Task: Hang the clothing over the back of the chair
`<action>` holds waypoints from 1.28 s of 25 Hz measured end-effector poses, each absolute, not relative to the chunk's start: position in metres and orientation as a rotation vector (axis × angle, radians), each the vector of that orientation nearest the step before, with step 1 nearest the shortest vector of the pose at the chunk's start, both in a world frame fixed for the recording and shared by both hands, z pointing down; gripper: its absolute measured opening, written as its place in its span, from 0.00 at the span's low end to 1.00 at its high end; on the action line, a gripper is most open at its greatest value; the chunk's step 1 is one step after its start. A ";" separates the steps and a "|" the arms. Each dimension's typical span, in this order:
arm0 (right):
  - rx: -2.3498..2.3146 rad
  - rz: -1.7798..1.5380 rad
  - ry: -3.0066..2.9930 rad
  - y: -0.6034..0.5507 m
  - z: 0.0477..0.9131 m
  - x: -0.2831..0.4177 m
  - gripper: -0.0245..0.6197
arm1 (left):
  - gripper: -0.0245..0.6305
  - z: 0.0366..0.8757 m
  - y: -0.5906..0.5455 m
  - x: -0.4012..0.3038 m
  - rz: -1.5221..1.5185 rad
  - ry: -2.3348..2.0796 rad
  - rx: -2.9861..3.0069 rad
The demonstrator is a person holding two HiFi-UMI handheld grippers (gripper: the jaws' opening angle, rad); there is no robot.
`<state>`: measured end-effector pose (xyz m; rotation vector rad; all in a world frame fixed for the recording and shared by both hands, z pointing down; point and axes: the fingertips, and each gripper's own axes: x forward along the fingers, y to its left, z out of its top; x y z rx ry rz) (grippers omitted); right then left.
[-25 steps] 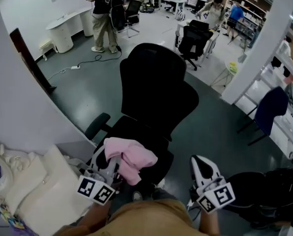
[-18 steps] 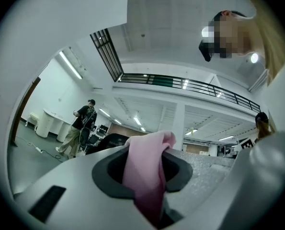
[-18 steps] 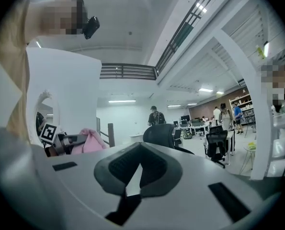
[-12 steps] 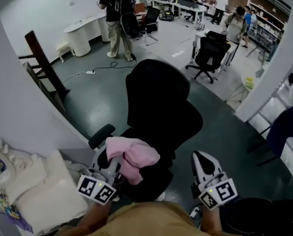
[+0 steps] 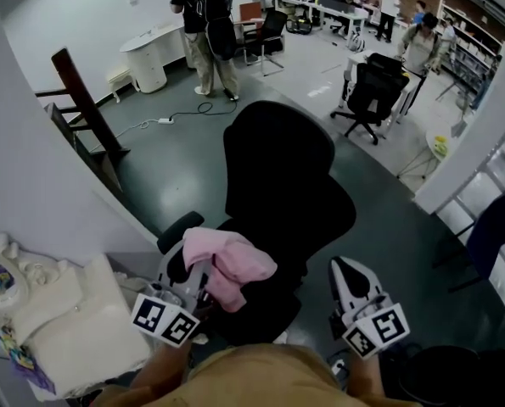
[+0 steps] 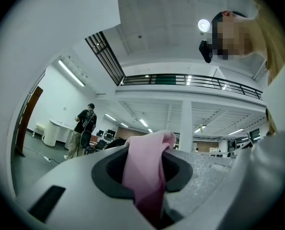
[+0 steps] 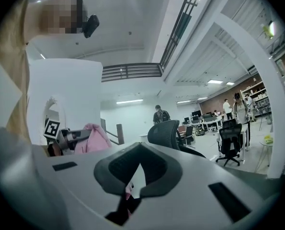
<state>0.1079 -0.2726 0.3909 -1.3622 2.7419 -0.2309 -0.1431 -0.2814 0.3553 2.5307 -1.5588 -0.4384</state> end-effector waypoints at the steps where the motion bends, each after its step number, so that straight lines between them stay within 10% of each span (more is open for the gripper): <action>1: -1.359 -0.229 2.738 -0.273 0.390 0.107 0.05 | 0.15 0.353 -0.283 -0.143 -0.434 -1.558 2.539; 32: -1.539 -0.211 2.566 -0.234 0.384 0.185 0.05 | 0.16 0.211 -0.488 -0.021 -0.275 -1.410 2.874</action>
